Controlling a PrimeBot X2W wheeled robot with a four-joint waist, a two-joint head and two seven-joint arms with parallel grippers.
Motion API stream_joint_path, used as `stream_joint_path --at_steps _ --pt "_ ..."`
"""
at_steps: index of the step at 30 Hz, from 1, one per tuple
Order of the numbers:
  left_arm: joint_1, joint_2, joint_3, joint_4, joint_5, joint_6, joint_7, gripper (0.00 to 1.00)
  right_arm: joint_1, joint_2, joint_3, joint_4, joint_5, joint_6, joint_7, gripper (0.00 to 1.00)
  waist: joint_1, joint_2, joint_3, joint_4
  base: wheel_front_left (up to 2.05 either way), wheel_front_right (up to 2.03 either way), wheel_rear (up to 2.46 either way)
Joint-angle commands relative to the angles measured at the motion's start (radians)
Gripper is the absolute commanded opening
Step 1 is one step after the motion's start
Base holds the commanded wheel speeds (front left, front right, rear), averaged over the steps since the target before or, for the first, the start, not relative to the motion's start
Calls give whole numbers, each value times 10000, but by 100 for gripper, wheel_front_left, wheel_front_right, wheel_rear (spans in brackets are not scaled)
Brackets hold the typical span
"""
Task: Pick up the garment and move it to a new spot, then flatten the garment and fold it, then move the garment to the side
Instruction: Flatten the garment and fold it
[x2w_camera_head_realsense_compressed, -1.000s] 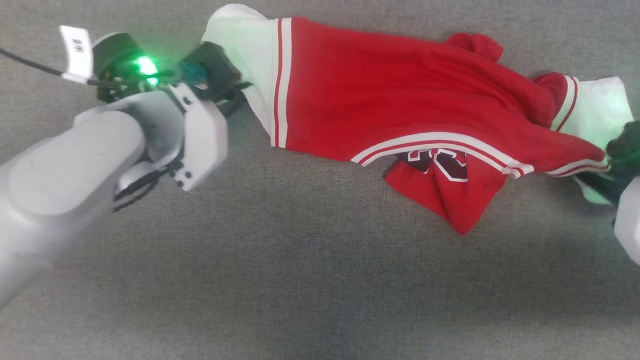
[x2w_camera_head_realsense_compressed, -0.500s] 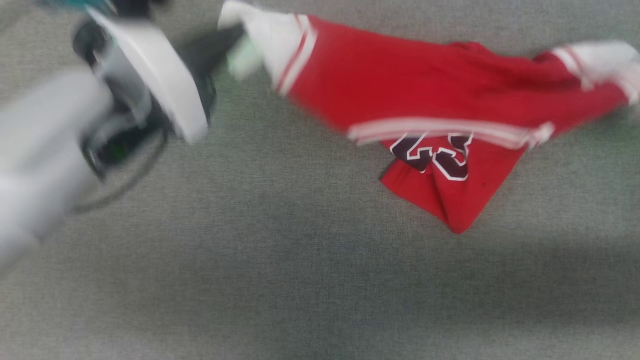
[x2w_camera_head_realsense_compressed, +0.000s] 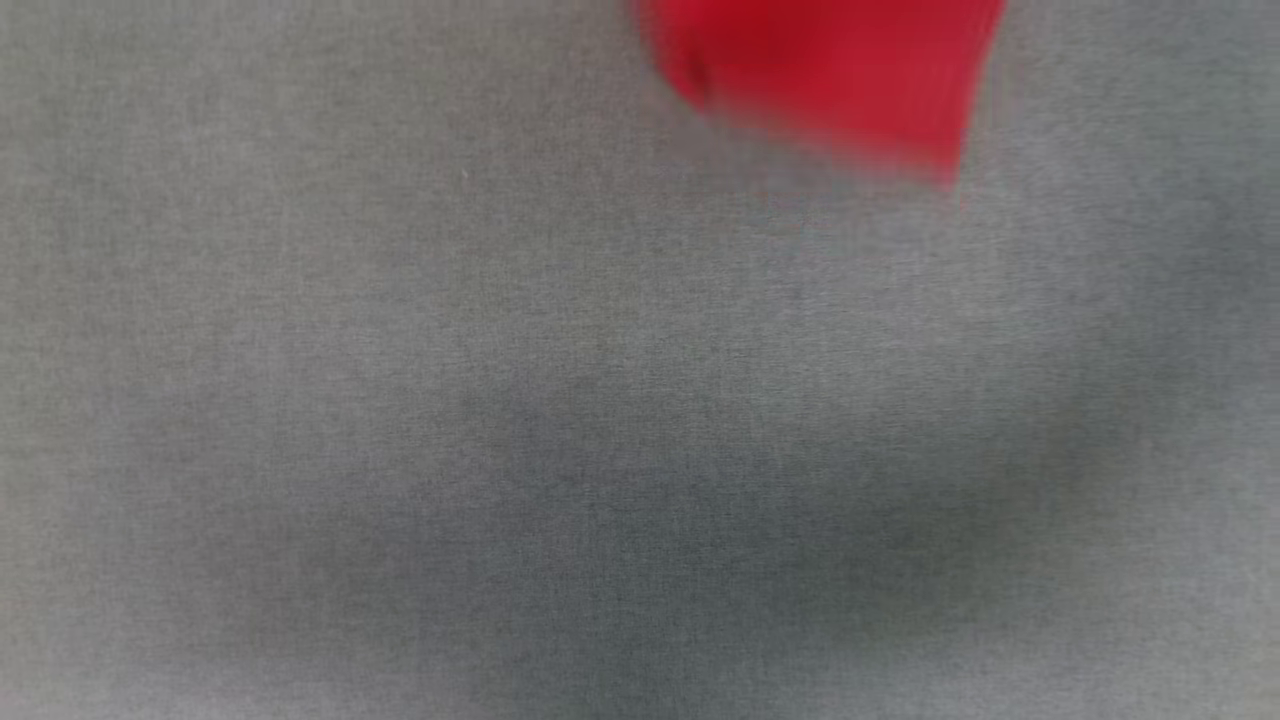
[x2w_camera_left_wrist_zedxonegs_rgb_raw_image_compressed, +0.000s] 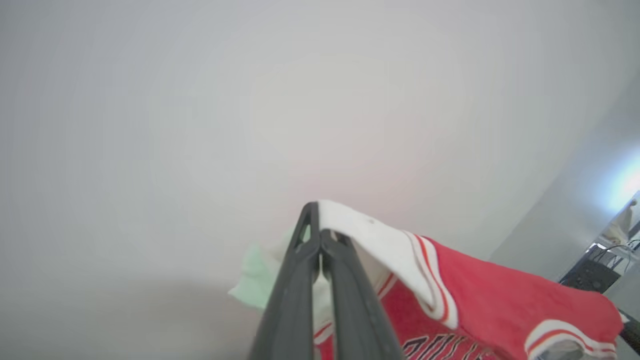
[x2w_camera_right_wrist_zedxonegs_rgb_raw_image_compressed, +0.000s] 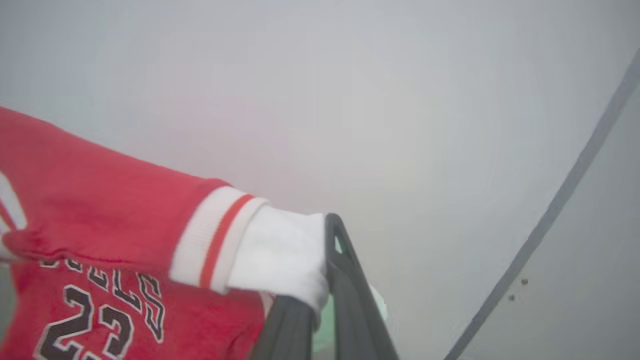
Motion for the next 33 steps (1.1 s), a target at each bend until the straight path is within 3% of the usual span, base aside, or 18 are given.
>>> stream_joint_path --at_steps 1,6,11,16,17,20,29,33 --pt "-434 -58 139 146 21 10 -163 0 -388 134 -203 317 -258 -10 -304 0 -1 0 -176 -12 0 0 0" --pt "-543 -31 349 68 -82 11 -310 0 -1111 364 -193 967 -693 -8 -795 0 -1 0 -624 66 0 0 0" --pt "854 541 193 -1050 -305 11 -31 0 -202 -57 409 843 -448 -7 -559 0 -1 0 -797 232 0 0 0" --pt "3541 1268 -107 -3718 -1027 8 654 0 1967 -750 1047 91 206 -7 -294 0 -1 0 -905 329 0 0 0" --pt "4895 1885 -209 -5156 -1213 10 832 0 3103 -1087 1235 -241 491 -7 -158 0 -1 0 -941 376 0 0 0" --pt "6706 2592 -83 -6808 -1525 1 677 0 4788 -1399 1510 -831 897 -7 23 0 -1 0 -1015 398 0 0 0" --pt "10478 3738 78 -9787 -1541 -3 1202 0 8414 -2177 1388 -1937 1392 -5 -88 0 -1 0 -1596 569 0 0 0" --pt "11620 4167 -84 -10146 -1044 -3 1408 0 9857 -2347 953 -2524 1394 -5 -26 0 -1 0 -1927 667 0 0 0"
